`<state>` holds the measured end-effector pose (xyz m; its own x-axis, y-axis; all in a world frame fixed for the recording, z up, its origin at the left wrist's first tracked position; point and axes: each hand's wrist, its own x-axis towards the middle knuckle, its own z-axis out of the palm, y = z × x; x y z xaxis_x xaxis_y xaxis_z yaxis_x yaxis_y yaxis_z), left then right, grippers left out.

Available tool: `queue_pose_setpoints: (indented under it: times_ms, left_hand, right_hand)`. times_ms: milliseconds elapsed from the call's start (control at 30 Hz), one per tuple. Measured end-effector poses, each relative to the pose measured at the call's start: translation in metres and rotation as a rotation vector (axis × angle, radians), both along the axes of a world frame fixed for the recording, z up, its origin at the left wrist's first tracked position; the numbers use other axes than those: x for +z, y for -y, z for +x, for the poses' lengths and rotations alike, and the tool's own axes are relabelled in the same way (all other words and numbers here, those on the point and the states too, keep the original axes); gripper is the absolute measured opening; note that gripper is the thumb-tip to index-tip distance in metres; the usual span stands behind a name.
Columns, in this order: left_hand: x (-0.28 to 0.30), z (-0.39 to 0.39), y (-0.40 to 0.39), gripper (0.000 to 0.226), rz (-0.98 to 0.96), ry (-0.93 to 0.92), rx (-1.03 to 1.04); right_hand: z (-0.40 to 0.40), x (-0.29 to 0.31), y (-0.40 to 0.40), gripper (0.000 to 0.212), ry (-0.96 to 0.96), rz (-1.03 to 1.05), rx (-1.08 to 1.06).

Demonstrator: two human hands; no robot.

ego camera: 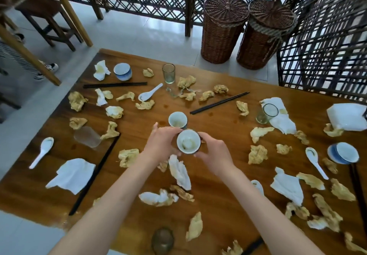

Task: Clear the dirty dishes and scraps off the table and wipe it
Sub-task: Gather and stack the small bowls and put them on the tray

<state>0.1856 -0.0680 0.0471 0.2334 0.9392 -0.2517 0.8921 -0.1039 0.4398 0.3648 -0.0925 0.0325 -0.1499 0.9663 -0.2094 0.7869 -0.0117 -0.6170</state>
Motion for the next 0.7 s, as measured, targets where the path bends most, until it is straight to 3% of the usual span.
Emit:
queue_pose_setpoints:
  times_ms: [300,700]
  left_hand:
    - [0.000,-0.039,-0.103,0.065,0.018,0.030,-0.169]
    - [-0.035,-0.050,-0.128,0.069,-0.010,0.023,-0.207]
  right_hand:
    - [-0.049,-0.008,-0.079,0.066,0.043,-0.019,-0.184]
    - [-0.061,-0.020,-0.094,0.062,0.068,-0.108,-0.239]
